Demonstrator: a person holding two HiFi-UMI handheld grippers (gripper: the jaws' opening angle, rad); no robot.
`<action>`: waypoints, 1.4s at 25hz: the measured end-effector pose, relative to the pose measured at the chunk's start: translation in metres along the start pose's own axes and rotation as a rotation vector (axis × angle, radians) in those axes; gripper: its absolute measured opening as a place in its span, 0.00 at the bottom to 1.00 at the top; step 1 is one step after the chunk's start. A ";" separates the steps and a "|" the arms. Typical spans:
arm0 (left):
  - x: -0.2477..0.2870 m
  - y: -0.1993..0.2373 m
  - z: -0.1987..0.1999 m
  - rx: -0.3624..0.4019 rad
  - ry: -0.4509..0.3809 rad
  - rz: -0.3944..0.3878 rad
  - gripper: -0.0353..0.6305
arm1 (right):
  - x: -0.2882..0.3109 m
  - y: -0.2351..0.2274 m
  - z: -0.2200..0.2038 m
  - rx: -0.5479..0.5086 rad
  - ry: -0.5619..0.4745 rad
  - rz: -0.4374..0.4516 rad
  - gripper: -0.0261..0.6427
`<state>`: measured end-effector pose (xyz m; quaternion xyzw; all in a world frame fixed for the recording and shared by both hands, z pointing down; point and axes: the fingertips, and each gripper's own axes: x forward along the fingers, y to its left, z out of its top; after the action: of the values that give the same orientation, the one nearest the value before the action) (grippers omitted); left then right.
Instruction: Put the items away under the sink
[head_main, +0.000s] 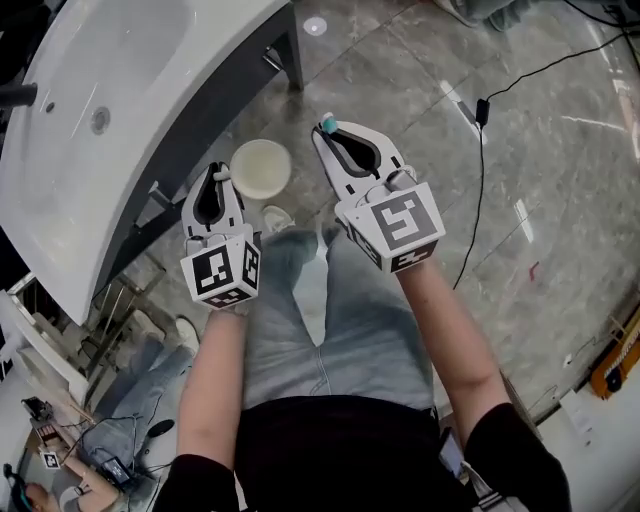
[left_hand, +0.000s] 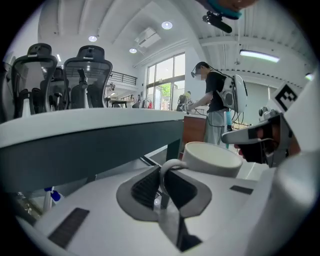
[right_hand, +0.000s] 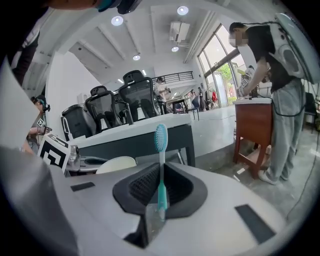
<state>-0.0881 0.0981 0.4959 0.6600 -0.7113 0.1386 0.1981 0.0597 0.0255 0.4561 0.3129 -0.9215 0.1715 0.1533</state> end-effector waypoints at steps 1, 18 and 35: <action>0.008 0.000 -0.005 0.007 0.000 0.000 0.12 | 0.005 -0.005 -0.004 0.005 -0.009 -0.008 0.11; 0.146 0.063 -0.086 -0.062 -0.082 0.223 0.12 | 0.108 -0.050 -0.074 0.014 -0.091 -0.042 0.11; 0.198 0.161 -0.104 -0.087 -0.107 0.425 0.12 | 0.135 -0.054 -0.108 0.057 -0.079 -0.044 0.11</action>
<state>-0.2480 -0.0146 0.6906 0.4926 -0.8492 0.1113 0.1545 0.0106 -0.0415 0.6171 0.3438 -0.9145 0.1817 0.1117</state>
